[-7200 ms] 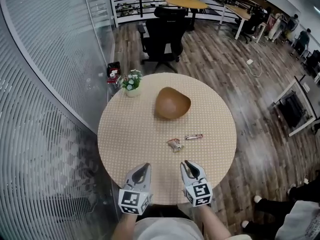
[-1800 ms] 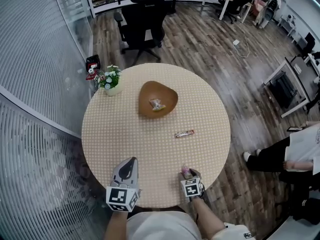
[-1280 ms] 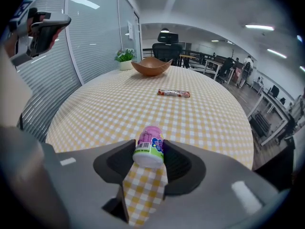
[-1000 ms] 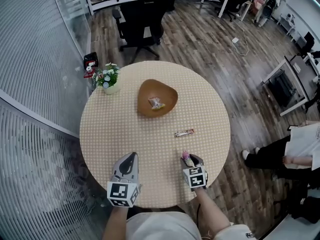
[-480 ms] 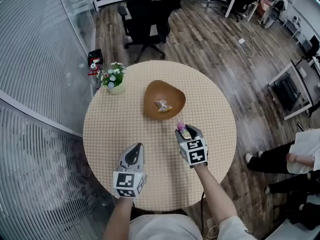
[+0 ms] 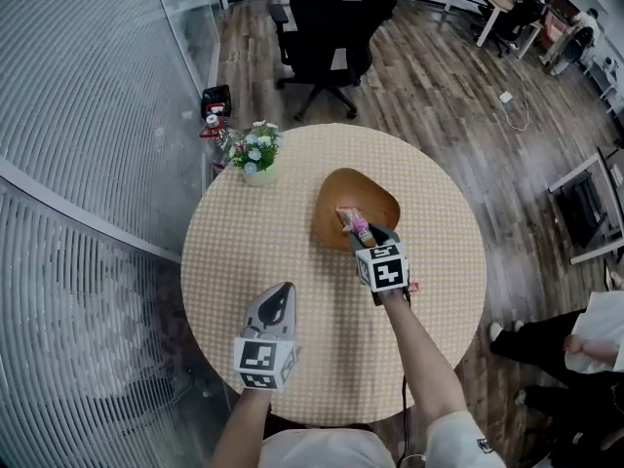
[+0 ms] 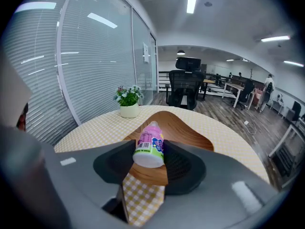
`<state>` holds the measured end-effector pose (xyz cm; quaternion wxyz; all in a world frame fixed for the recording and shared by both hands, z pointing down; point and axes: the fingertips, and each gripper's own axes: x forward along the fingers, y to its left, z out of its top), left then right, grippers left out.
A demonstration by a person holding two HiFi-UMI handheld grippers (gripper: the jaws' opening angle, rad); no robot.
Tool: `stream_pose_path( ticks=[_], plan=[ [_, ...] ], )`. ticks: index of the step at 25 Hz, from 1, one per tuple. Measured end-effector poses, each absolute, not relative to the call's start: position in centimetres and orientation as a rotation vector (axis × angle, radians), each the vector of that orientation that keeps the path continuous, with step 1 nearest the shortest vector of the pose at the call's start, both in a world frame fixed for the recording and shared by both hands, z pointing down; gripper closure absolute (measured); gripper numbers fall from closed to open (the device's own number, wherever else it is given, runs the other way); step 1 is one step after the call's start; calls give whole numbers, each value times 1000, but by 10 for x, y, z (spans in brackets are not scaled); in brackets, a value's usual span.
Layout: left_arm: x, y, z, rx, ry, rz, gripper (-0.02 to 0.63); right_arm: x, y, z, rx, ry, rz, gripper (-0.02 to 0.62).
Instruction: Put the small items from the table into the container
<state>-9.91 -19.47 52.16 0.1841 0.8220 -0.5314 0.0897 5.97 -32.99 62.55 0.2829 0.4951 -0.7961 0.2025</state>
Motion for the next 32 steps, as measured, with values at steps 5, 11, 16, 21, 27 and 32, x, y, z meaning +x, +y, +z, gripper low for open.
stream_pose_path(
  ticks=[5, 11, 16, 21, 27, 32],
  plan=[
    [-119, -200, 530, 2280, -1533, 266, 606, 34, -359, 645, 1259, -2115, 501, 419],
    [-141, -199, 548, 2237, -1555, 284, 604, 23, -375, 674, 1261, -2091, 497, 419],
    [-151, -198, 549, 2220, -1568, 287, 604, 18, -375, 686, 1239, -2124, 545, 364],
    [-149, -198, 544, 2223, -1577, 274, 604, 24, -363, 670, 1263, -2150, 518, 350],
    [-129, -197, 533, 2250, -1557, 251, 604, 54, -333, 630, 1338, -2180, 441, 554],
    [-102, -193, 521, 2305, -1507, 212, 604, 88, -292, 600, 1442, -2232, 419, 594]
  ],
)
